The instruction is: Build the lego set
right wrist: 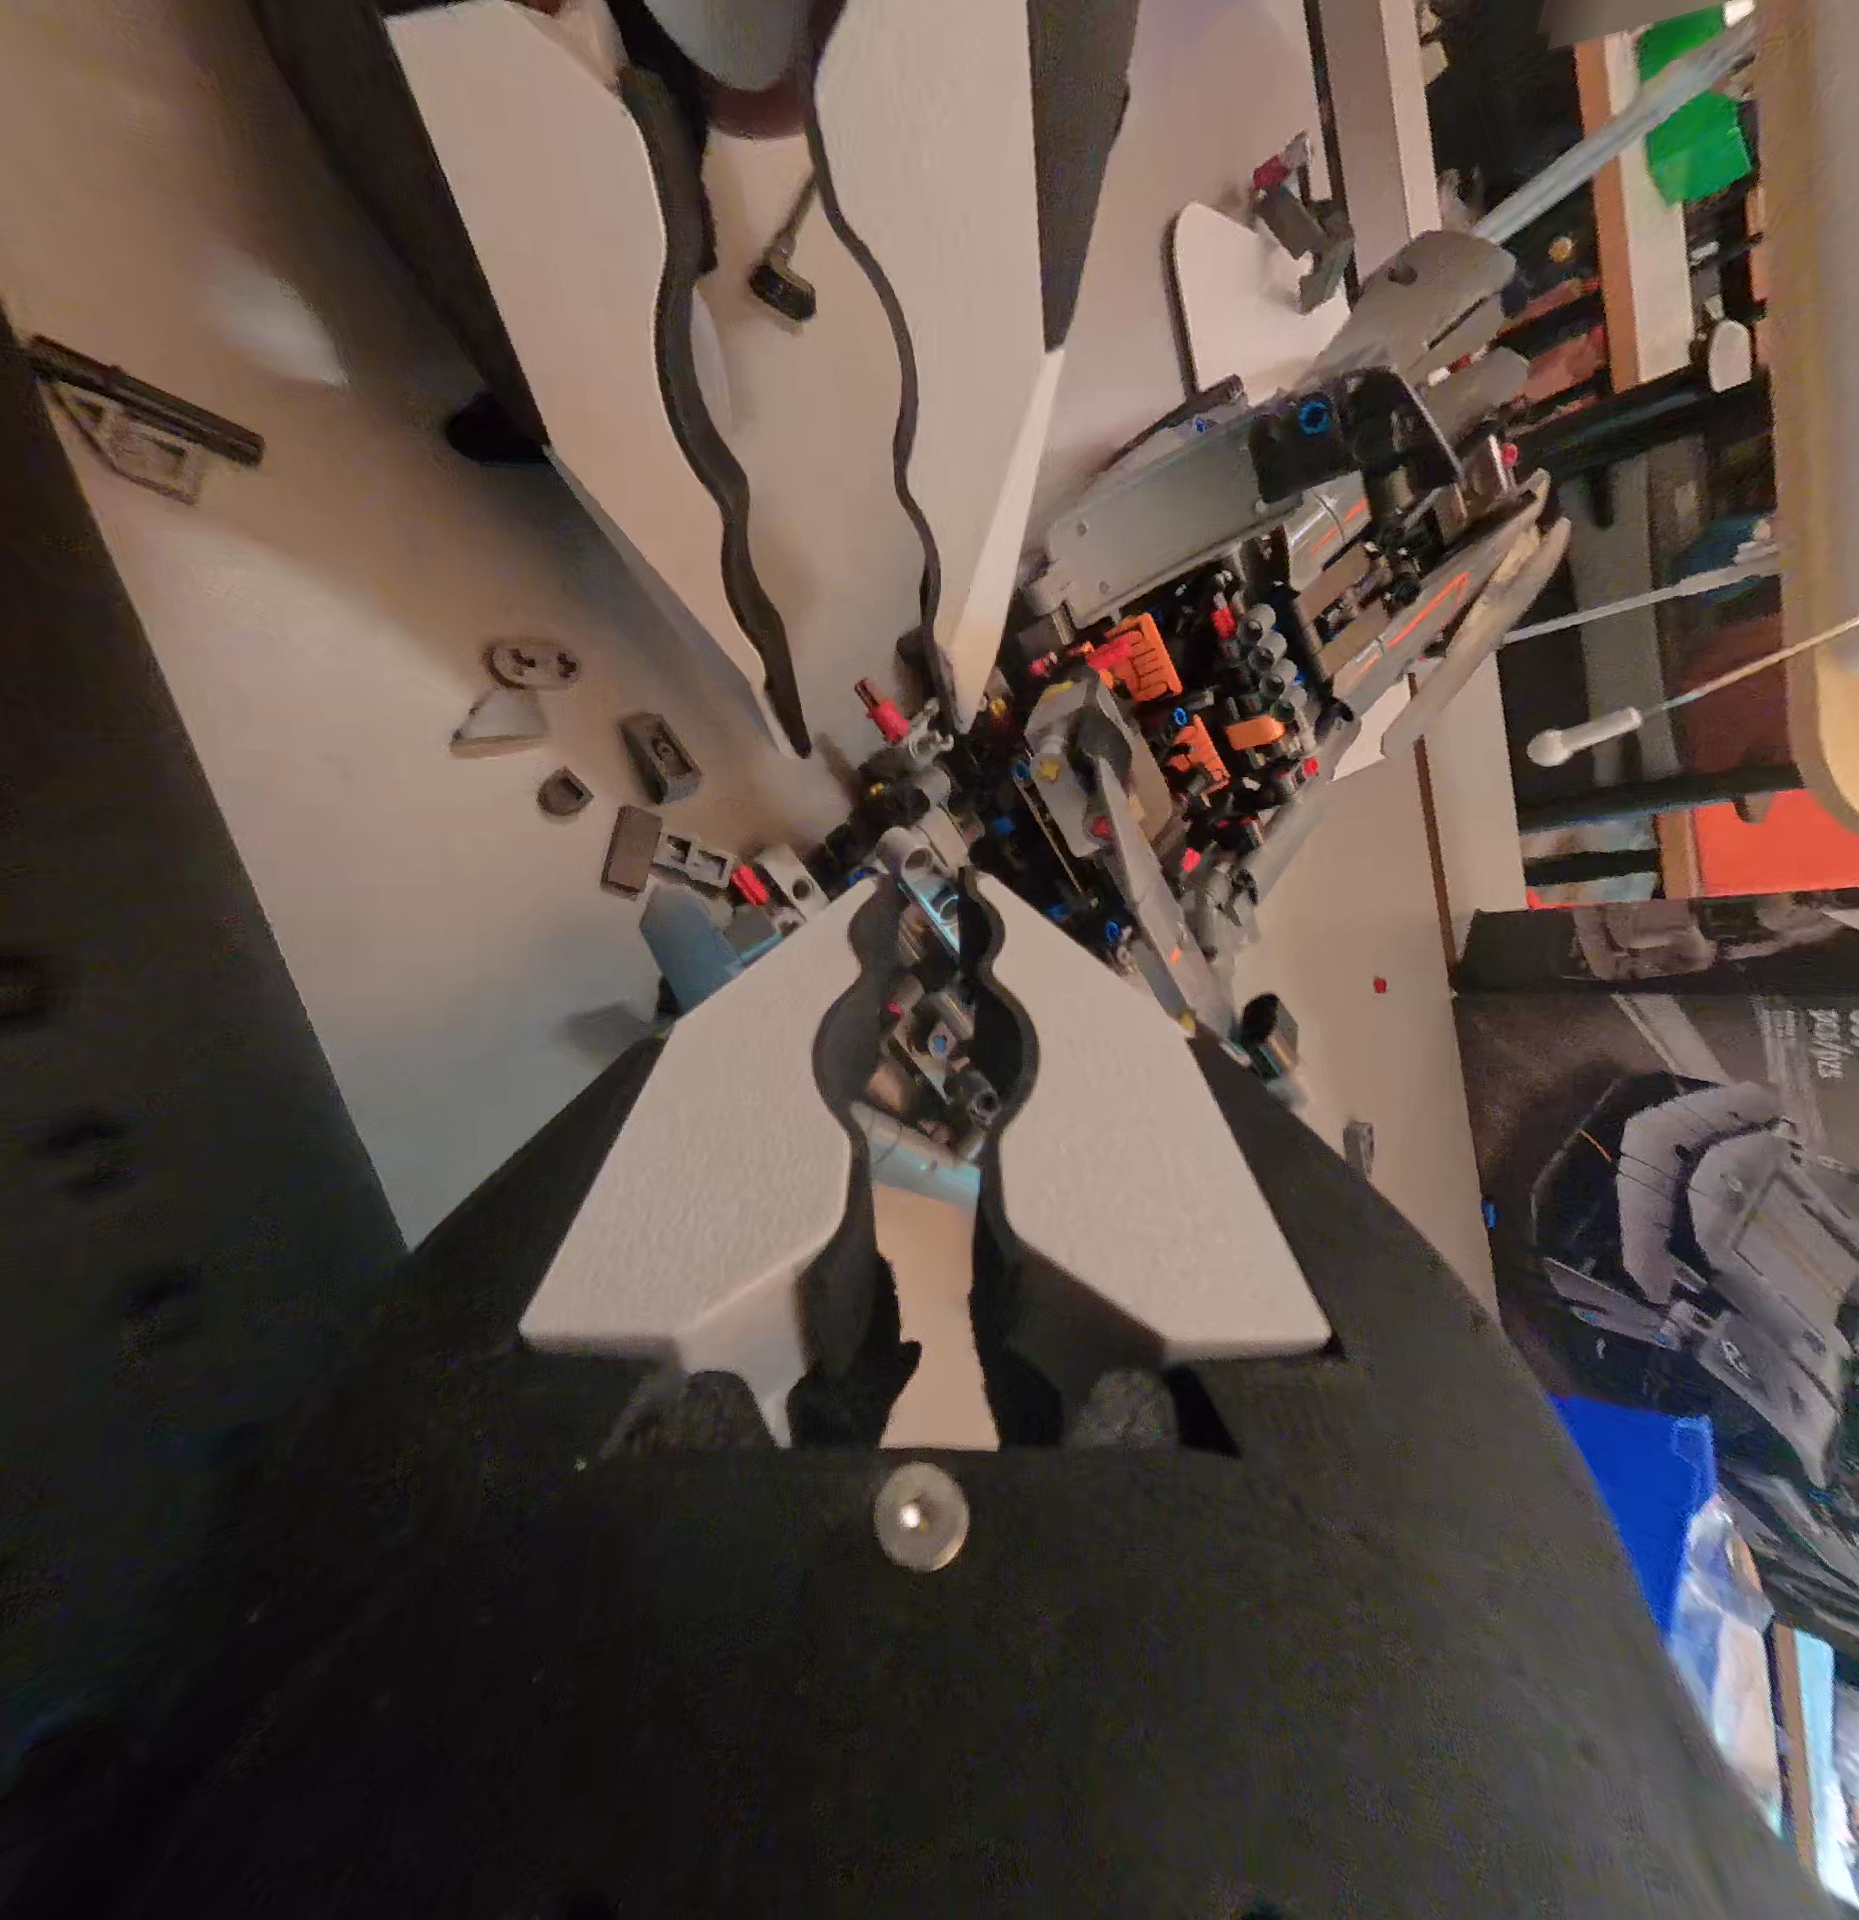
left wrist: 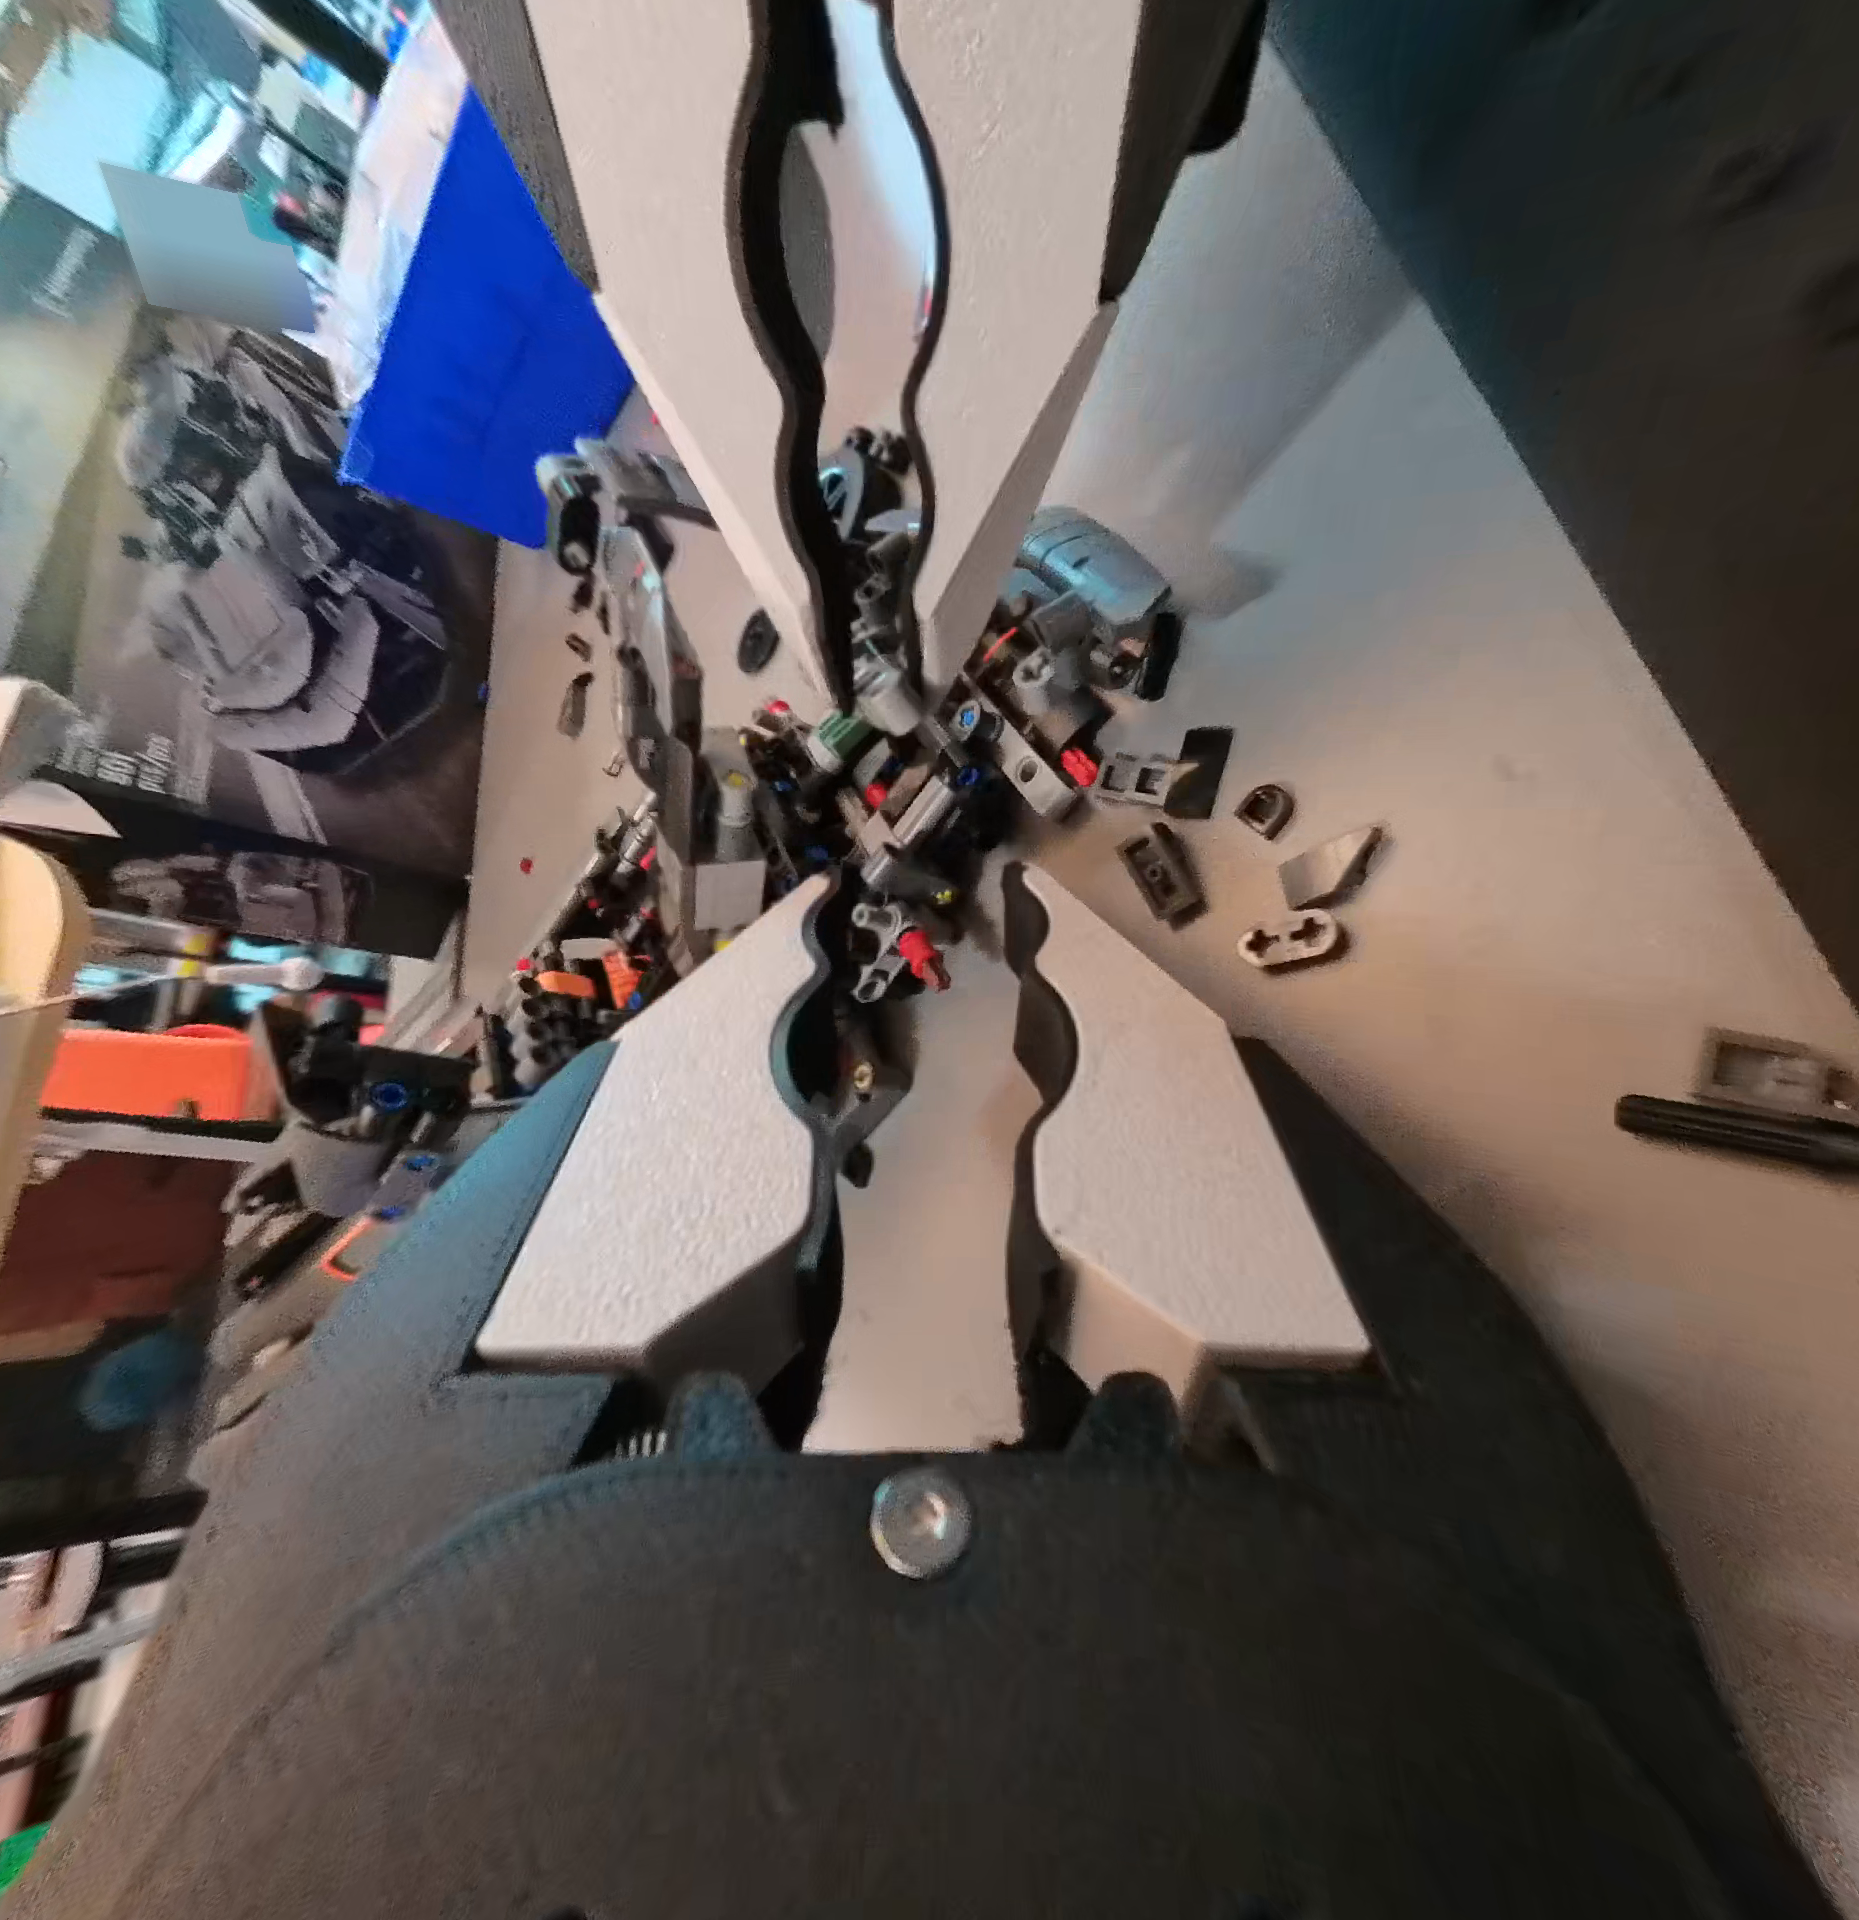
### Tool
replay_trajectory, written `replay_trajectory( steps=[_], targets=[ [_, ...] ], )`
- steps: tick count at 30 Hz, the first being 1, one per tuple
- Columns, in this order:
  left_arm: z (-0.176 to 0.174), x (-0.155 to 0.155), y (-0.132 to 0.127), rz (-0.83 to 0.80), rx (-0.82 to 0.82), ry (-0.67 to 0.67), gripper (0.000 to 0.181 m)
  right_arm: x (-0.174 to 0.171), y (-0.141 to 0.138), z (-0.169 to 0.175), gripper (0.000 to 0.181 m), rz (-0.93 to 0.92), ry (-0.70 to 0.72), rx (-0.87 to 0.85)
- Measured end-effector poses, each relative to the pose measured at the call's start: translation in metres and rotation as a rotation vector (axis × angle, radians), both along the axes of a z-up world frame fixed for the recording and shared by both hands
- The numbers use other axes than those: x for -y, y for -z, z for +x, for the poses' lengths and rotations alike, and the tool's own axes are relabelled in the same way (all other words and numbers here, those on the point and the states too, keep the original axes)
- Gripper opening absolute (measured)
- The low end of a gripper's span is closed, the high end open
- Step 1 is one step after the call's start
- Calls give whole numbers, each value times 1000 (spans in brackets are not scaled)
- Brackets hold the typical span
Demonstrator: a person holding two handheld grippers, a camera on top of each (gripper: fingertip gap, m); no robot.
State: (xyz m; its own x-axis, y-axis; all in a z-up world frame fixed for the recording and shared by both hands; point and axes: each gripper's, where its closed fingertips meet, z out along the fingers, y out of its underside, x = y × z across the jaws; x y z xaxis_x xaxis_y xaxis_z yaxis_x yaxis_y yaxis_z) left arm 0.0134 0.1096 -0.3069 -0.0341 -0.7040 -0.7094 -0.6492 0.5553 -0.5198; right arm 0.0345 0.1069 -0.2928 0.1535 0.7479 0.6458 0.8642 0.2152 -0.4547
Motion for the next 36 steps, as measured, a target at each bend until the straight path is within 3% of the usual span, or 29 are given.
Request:
replay_trajectory(
  steps=[6, 13, 18, 22, 24, 29, 33, 36],
  targets=[
    [5, 4, -9, 50, 26, 13, 25, 2, -17, 6, 8, 75, 20, -24],
    [15, 19, -25, 181, 52, 49, 32, 26, -18, -18, 5, 51, -111, 15],
    [16, 21, -23, 205, 39, 58, 16, 43, -30, -33, 5, -2, -180, -46],
    [15, 20, -25, 160, 61, 41, 14, 42, -32, -35, 7, -3, -160, -95],
    [14, 18, -25, 84, 81, 22, 14, 37, -40, -33, 19, 14, -122, -152],
    [15, 21, -34, -226, 214, 15, 15, 28, -43, -14, 24, 78, -53, -148],
    [15, 24, -48, -506, 344, 32, 15, 19, -30, -6, 19, 161, -18, -77],
    [17, 30, -52, -627, 387, 76, 15, 15, -33, -4, 10, 207, 4, -87]
  ],
)
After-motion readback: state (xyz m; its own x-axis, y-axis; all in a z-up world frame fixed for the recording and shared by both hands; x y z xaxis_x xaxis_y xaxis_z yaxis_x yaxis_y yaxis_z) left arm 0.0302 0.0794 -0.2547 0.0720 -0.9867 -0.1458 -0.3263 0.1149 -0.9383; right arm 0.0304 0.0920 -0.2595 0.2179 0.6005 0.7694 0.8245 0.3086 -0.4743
